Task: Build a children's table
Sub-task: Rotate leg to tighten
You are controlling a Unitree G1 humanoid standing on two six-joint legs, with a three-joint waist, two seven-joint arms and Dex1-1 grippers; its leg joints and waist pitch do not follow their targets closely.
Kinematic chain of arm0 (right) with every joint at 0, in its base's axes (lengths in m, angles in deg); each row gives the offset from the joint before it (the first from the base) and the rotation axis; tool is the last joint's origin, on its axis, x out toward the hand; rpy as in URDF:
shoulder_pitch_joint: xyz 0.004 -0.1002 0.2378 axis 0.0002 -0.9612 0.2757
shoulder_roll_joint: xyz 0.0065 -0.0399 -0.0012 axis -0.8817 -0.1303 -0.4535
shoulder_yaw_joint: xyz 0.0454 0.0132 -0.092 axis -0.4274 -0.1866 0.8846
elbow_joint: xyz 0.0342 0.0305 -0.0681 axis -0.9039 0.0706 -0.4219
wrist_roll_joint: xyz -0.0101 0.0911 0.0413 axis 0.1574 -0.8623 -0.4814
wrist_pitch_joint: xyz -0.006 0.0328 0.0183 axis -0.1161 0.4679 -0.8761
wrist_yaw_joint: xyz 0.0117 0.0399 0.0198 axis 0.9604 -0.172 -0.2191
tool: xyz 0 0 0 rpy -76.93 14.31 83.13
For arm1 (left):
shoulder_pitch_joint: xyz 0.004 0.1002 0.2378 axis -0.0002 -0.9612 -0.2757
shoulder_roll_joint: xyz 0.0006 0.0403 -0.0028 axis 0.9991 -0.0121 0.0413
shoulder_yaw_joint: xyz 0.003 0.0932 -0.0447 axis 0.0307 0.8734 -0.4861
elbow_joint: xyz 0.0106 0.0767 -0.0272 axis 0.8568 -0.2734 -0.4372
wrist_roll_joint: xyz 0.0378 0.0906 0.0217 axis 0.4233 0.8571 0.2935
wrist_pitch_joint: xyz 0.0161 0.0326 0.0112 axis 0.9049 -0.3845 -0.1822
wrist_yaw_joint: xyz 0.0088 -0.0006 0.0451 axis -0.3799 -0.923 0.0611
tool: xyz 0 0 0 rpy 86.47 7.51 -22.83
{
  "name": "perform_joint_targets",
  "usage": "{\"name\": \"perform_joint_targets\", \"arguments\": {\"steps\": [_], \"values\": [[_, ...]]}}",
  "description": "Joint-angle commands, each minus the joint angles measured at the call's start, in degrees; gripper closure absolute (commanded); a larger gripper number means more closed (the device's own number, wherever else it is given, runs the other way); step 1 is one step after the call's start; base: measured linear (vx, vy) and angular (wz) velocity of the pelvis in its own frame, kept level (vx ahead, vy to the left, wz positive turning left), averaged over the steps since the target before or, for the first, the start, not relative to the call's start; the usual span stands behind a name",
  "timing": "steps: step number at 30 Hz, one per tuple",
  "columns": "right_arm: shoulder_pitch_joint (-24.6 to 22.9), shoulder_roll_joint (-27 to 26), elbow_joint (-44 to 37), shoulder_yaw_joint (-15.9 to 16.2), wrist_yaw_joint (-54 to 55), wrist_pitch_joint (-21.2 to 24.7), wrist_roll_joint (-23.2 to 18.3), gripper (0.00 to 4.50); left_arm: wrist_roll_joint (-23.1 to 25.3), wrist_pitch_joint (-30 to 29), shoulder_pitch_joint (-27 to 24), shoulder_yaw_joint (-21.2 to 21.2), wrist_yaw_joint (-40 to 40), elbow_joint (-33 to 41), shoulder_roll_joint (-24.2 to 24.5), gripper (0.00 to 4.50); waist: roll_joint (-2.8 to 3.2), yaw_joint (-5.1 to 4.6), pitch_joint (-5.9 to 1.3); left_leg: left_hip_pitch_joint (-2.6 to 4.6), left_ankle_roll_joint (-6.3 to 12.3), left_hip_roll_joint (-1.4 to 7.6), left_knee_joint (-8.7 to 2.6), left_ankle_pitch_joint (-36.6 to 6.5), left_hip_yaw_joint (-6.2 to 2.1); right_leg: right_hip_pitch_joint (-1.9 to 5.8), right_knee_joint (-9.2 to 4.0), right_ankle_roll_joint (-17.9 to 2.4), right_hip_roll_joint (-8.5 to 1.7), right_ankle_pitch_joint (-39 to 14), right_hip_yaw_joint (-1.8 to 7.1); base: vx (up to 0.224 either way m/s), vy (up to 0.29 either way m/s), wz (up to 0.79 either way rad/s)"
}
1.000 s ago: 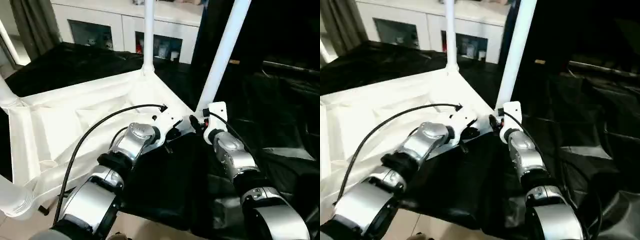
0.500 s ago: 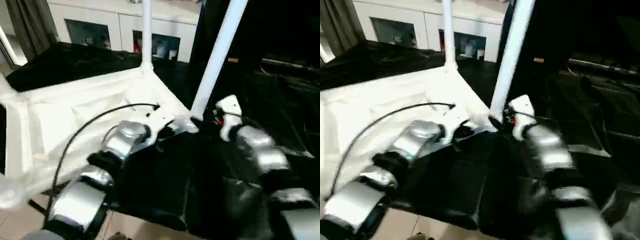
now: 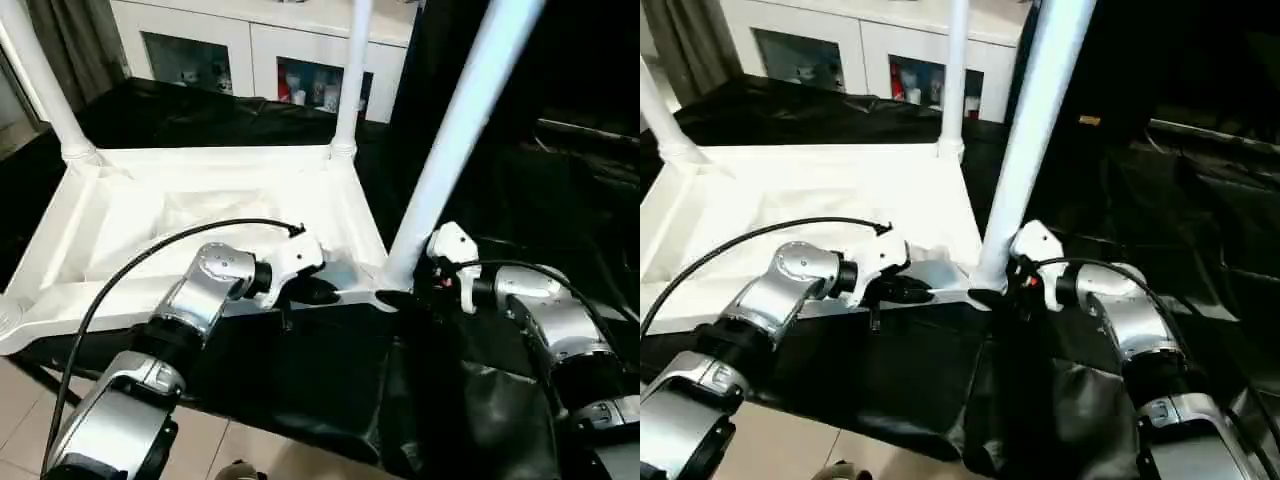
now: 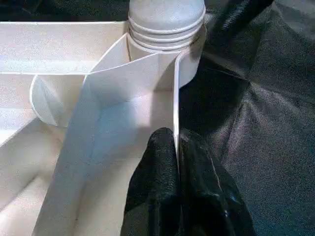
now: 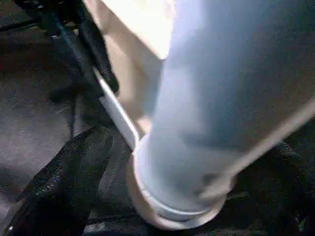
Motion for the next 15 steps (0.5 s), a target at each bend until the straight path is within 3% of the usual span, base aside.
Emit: {"name": "perform_joint_targets", "arguments": {"steps": [1,15], "values": [[-0.42,0.59,-1.12,0.03,-0.73,0.48,-0.18,0.26,-2.6,0.24,-1.05,-0.51,-1.2,1.25,-0.81,4.5,-0.73,0.09,-3.63,0.81,3.85,3.83,-3.85,-10.21,-1.63,2.8,-4.03,-12.8,-4.79,-10.97,3.43,0.0,0.0,0.0],[-0.43,-0.68,-0.51,-1.17,-0.33,1.18,-1.23,1.36,-2.53,-1.38,-1.23,-0.88,-1.38,2.51,-0.43,4.5,-0.96,0.07,-3.74,0.8,4.27,3.69,-3.65,-8.91,-1.53,2.88,-3.8,-13.19,-4.66,-9.25,3.39,0.0,0.0,0.0]]}}
